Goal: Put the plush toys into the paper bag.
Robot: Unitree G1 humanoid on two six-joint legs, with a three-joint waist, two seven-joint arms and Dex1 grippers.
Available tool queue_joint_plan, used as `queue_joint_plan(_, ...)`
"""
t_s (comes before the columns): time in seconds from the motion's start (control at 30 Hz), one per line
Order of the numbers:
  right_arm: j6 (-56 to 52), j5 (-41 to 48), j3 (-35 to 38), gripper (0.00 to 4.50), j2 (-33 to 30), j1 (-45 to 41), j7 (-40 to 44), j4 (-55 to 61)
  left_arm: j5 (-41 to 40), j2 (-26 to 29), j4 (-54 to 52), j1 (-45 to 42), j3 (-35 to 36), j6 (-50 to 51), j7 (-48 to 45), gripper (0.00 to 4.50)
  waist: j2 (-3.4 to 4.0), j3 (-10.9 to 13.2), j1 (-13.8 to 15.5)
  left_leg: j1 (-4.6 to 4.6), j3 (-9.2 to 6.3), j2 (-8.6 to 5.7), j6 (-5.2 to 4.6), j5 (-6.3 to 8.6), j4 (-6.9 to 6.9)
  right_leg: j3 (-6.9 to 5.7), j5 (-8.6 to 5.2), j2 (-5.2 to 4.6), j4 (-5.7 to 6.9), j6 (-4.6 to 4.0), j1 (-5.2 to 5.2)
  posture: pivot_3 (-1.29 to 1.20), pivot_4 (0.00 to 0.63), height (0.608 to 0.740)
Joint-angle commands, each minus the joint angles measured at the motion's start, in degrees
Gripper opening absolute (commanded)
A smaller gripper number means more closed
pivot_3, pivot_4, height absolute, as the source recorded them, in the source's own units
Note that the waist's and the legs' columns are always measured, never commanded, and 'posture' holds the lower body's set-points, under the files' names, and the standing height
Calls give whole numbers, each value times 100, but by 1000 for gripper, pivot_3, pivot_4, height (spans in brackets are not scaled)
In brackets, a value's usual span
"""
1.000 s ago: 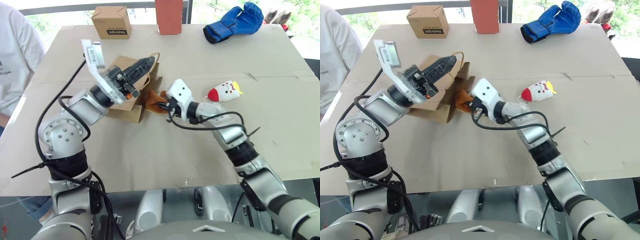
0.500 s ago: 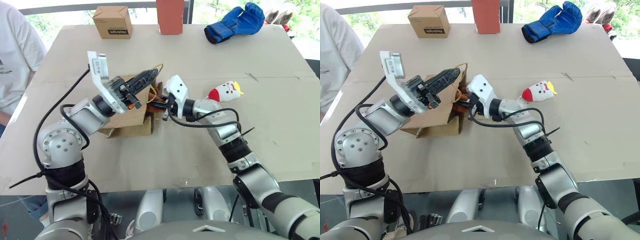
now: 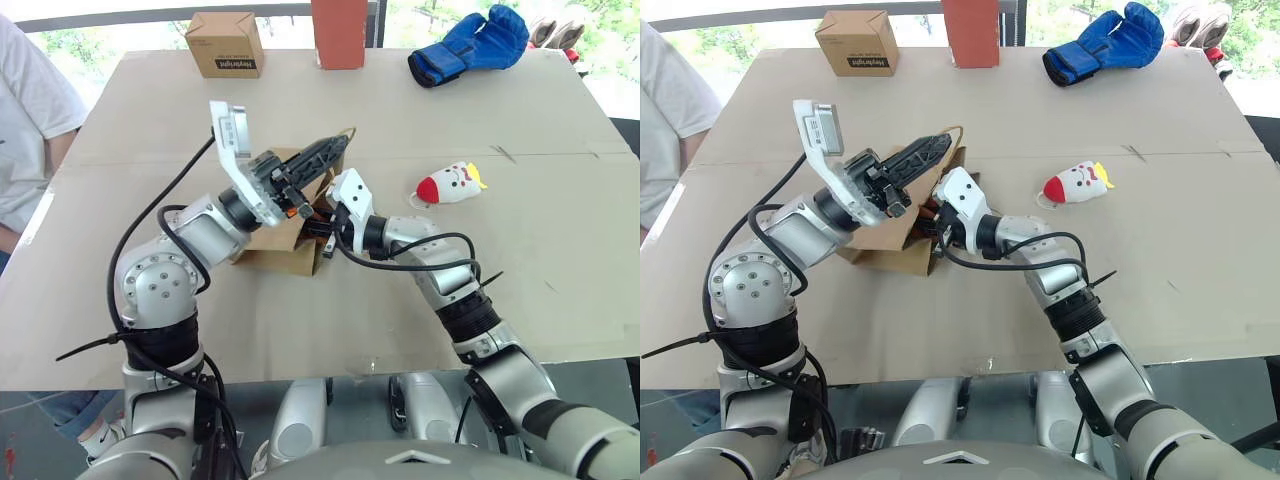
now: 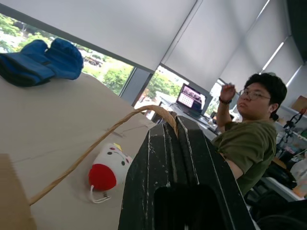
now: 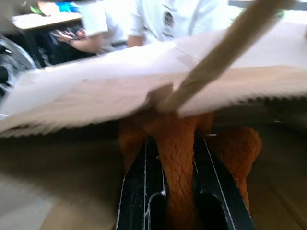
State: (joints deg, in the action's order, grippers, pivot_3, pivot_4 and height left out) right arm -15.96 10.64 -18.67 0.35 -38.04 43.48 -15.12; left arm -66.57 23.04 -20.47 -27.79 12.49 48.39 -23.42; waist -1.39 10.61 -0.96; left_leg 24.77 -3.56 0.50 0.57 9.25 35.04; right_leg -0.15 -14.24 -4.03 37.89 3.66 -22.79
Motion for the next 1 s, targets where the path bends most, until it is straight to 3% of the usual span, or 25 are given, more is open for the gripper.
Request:
queue_joint_plan(0.03, 490, -34, 25, 17, 323, -237, -14, -366, -218, -76, -406, 34, -53, -51, 27, 0, 0, 0, -6, 1, 0, 0, 0, 0, 0, 0, 0, 0, 0, 0, 0, 0, 150, 714)
queue_joint_plan(0.17, 605, 55, 196, 17, 599, -320, -71, -790, -240, -123, -518, 114, -85, -93, 107, 0, 0, 0, -1, 0, -1, 0, 0, 0, -1, 0, 0, 1, 0, 0, 0, 0, 150, 714)
queue_joint_plan(0.2, 621, 143, 280, 341, 668, -329, -20, -896, -238, -142, -565, 161, -101, -116, 138, 0, 0, 0, 1, 0, -1, 0, 0, 0, 0, 0, 0, 1, 0, 0, 1, 0, 150, 714)
queue_joint_plan(0.23, 663, 114, 322, 341, 685, -329, -55, -1010, -196, -127, -634, 243, -117, -142, 134, 0, 0, 0, 2, 0, -1, 0, 0, 0, 0, 0, 0, 1, 0, 0, 1, 0, 150, 714)
queue_joint_plan(0.3, 680, 70, 329, 1143, 631, -215, 12, -958, -117, -67, -727, 400, -86, -196, 134, 0, 0, 0, -4, -2, 1, 0, 0, 0, 0, 2, 0, 0, -1, 0, 3, 0, 150, 714)
queue_joint_plan(0.43, 484, -74, 267, 3302, 296, 172, -81, -224, -84, 118, -719, 610, 117, -304, 74, 0, 0, 0, 12, -1, -2, 0, 0, 0, 0, 0, 0, 0, -1, -1, 2, 0, 150, 714)
queue_joint_plan(0.53, 148, -46, 286, 4460, 3, 455, -129, 543, 53, 212, -661, 744, 191, -449, -9, 0, 1, 0, 6, 0, 0, -1, 0, 0, 0, 1, -1, -1, -2, -2, 2, 0, 150, 714)
queue_joint_plan(0.9, -1344, 140, 673, 4460, -1198, 1068, -493, 3025, 492, 59, -274, 733, 174, -985, -75, 0, 1, 0, 26, 2, 2, -2, 0, 0, 0, 1, -13, -4, -5, -21, 1, 0, 150, 714)
queue_joint_plan(1.0, -1860, 397, 1228, 4460, -1659, 1069, -544, 3475, 563, -25, -263, 705, 173, -1066, 40, 0, 1, 1, 32, 2, 2, -1, 0, 0, 0, 1, -13, -4, -6, -22, 1, 0, 150, 714)
